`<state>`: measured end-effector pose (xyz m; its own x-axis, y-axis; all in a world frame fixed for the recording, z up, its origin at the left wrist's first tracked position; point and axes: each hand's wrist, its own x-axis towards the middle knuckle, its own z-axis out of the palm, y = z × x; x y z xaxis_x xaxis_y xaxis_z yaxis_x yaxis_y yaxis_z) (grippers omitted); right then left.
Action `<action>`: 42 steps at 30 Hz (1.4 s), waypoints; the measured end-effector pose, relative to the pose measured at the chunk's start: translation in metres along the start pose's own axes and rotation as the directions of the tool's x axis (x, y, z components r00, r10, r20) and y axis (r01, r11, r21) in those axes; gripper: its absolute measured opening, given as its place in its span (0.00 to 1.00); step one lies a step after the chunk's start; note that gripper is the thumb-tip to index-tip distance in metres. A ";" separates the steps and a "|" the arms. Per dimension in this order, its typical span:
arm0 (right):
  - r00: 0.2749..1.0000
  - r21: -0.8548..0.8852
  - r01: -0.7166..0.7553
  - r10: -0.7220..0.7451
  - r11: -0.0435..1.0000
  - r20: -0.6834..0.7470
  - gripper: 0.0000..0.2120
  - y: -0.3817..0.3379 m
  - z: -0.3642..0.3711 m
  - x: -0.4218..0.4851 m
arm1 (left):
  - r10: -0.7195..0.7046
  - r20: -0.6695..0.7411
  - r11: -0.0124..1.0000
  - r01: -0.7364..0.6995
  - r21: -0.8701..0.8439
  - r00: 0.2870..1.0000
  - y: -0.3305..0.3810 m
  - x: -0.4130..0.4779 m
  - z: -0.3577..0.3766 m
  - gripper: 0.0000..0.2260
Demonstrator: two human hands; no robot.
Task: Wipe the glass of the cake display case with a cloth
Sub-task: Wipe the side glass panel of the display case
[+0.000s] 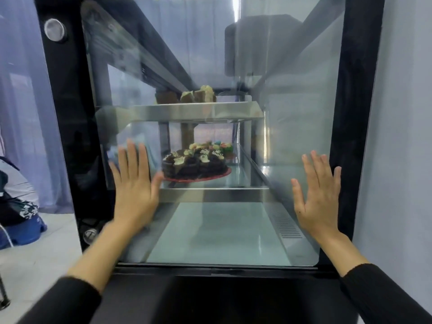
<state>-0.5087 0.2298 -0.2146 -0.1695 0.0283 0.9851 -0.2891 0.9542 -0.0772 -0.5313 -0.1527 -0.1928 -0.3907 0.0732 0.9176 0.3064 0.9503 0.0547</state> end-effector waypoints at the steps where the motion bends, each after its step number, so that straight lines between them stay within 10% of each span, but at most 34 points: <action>1: 1.000 0.002 -0.004 0.004 1.000 0.008 0.26 0.001 -0.001 -0.005 | 0.009 0.085 1.000 -0.009 -0.010 0.996 -0.001 -0.048 0.013 0.30; 5: 0.997 -0.029 -0.025 0.027 0.999 0.078 0.28 0.011 -0.006 -0.048 | 0.067 0.279 0.997 -0.074 0.016 0.958 -0.019 -0.147 0.032 0.30; 15: 0.948 -0.098 -0.196 0.214 0.976 0.236 0.30 0.017 -0.018 -0.130 | 0.014 0.002 1.000 -0.014 -0.009 1.000 -0.015 -0.001 -0.008 0.30; 22: 0.945 -0.148 -0.155 0.190 0.977 0.266 0.30 0.022 -0.017 -0.137 | 0.446 0.382 0.885 -0.464 -0.050 0.810 -0.012 -0.179 0.044 0.26; 32: 0.946 -0.113 -0.154 0.179 0.982 0.270 0.30 0.025 -0.025 -0.136 | 0.212 -0.070 0.977 -0.213 -0.008 0.975 0.086 0.025 0.007 0.24; 42: 0.926 -0.126 -0.125 0.161 0.984 0.342 0.30 0.037 -0.031 -0.146 | 0.438 0.197 0.897 -0.440 -0.038 0.877 0.107 -0.141 0.067 0.37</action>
<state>-0.4658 0.2699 -0.3567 -0.5255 0.0779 0.8472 -0.1451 0.9730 -0.1795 -0.5012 -0.0408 -0.3424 -0.3798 0.5402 0.7510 0.4793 0.8093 -0.3397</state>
